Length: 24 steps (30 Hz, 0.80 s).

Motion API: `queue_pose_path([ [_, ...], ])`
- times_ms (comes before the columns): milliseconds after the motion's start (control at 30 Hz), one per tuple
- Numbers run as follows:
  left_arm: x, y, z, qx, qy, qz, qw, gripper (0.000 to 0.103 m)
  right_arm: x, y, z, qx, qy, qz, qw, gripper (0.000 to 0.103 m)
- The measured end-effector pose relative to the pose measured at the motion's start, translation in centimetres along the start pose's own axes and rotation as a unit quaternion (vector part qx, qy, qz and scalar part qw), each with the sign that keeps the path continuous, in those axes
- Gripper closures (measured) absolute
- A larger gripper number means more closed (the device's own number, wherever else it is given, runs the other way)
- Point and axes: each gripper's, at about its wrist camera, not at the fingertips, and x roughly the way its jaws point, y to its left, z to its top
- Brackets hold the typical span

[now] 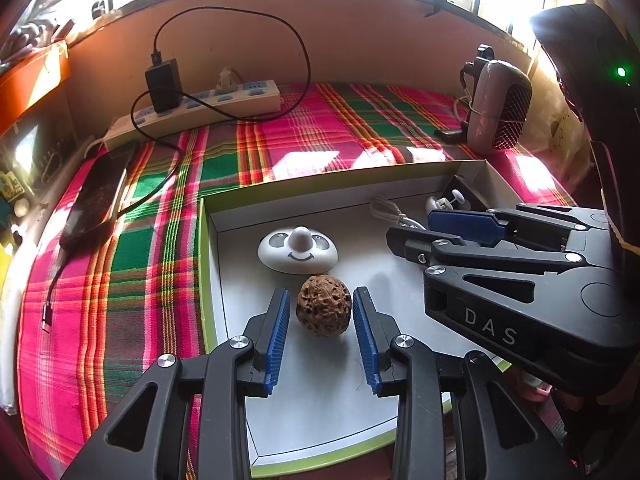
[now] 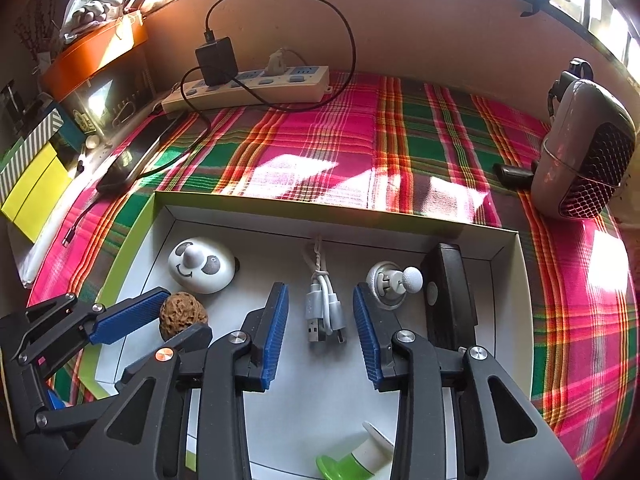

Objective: Organize objects
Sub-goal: 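Open the right tool dropping the cable while the left tool releases the walnut into the box, then withdraw both tools from the box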

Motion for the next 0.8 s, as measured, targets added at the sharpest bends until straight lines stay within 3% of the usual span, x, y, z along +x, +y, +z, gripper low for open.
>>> queue_pose_path([
  [400, -2.7, 0.0, -0.8, -0.001, -0.023, 0.005, 0.9997, 0.071, -2.5, 0.4, -0.7, 0.007, -0.022, 0.001, 1.000, 0.067],
  [800, -7.7, 0.7, -3.7, -0.016, -0.051, 0.007, 0.9985, 0.071, -8.2, 1.2, -3.9, 0.025, -0.067, -0.004, 0.997, 0.067],
])
